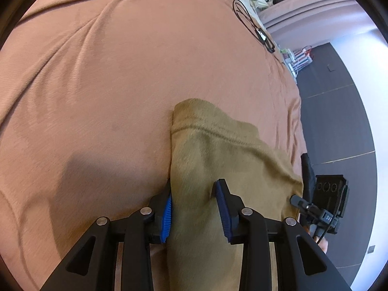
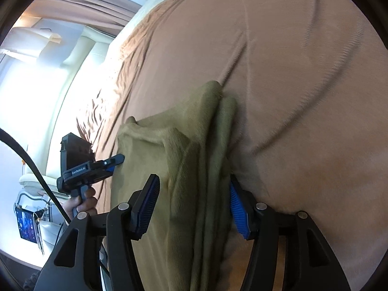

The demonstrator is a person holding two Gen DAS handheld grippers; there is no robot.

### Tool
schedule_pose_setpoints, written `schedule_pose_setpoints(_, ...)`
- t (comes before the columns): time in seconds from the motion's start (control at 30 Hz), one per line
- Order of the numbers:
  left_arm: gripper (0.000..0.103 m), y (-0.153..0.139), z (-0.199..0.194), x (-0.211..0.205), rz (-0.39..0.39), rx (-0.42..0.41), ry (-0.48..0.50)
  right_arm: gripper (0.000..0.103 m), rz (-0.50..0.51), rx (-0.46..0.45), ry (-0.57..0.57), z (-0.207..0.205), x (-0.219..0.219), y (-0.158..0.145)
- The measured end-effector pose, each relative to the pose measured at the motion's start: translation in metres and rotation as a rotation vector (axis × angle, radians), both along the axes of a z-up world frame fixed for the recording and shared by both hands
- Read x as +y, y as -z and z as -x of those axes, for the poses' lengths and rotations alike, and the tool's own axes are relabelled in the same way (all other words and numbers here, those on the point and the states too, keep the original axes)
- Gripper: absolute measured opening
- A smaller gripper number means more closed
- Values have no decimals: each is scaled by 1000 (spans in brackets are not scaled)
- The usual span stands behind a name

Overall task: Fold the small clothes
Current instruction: 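Close both grippers on the end of the khaki shirt strip, then lift the shirt strip off the bedspread with both grippers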

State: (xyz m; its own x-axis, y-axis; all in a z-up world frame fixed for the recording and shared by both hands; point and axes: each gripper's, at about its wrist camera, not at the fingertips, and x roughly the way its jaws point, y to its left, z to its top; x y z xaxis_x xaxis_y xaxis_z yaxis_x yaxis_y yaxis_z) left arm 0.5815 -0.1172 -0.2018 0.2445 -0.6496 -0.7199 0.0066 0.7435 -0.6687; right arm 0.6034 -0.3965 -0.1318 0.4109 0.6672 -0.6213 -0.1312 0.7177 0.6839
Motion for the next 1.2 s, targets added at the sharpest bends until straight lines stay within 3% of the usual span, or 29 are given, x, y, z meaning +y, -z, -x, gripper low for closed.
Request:
schedule_pose_setpoints(0.1, 34, 3, -5, 1, 28, 0, -26, 44, -2, -1, 11, -5, 1, 7)
schedule_pose_setpoints(0.13, 29, 3, -7, 1, 24, -7, -42, 36, 5, 2, 18, -7, 2, 9)
schedule_pose_setpoints(0.33, 6, -3, -4, 2, 21, -43, -79, 15, 94, -12, 22, 2, 15, -2)
schedule_pose_setpoints(0.8, 5, -77, 30, 16, 113, -202, -65, 13, 199, -173, 39, 66, 56, -78)
schedule_pose_setpoints(1.2, 5, -159, 83, 26, 157, -343, -59, 12, 213, -334, 62, 162, 69, -132)
